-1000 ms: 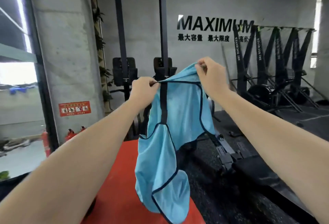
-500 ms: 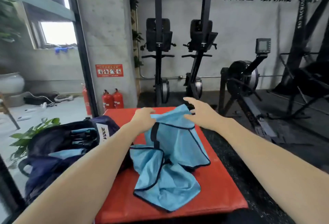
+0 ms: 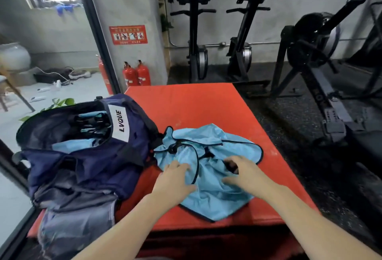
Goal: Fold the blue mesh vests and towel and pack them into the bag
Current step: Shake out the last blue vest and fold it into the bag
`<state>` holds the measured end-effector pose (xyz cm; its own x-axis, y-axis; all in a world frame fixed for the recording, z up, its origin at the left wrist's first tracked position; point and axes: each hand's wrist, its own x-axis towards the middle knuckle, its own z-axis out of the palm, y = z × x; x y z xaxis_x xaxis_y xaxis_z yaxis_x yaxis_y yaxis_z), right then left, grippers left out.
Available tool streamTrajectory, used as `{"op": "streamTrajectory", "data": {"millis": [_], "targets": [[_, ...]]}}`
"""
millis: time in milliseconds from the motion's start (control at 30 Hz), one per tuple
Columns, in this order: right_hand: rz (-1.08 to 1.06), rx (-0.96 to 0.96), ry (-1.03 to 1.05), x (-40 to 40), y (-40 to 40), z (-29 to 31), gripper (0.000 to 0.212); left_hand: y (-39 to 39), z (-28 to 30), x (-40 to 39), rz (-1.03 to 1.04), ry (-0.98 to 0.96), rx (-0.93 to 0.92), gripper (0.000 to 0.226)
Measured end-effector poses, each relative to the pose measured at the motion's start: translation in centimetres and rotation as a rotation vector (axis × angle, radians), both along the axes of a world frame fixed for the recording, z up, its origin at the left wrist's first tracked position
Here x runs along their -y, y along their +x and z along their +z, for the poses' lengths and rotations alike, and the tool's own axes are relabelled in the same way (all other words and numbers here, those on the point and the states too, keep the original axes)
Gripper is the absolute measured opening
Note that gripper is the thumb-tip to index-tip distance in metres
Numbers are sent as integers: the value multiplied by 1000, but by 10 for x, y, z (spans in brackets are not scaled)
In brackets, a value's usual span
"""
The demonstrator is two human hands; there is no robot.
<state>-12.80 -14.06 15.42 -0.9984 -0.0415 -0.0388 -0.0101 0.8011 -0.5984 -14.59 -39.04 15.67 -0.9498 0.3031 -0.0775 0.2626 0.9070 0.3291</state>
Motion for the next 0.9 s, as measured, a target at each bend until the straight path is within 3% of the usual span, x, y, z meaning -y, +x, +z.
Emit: {"op": "streamTrajectory", "data": {"millis": [67, 233, 333, 400, 467, 533, 633, 733, 900], "targets": [[-31, -38, -17, -3, -2, -3, 49, -3, -4, 3, -6, 27, -8, 52], [-97, -20, 35, -14, -6, -3, 18, -9, -6, 1, -6, 4, -101, 35], [-144, -87, -23, -14, -7, 1, 29, -5, -4, -8, 31, -46, -173, 41], [-177, -67, -43, -12, -4, 3, 27, -4, -3, -11, 60, -28, -188, 30], [-183, 68, -66, -9, 4, 6, 29, -4, -1, -9, 116, 64, -175, 23], [-136, 234, -89, -10, 14, 9, 44, -6, 2, -3, 173, 237, -160, 19], [-140, 306, -183, -21, 23, 9, 45, -5, 15, 8, 306, 522, -97, 18], [-280, 158, -445, -33, 22, 9, 36, -1, 25, 20, 436, 766, -65, 20], [-568, -191, -797, -55, 20, 19, 26, 15, 31, 34, 567, 928, -189, 11]]}}
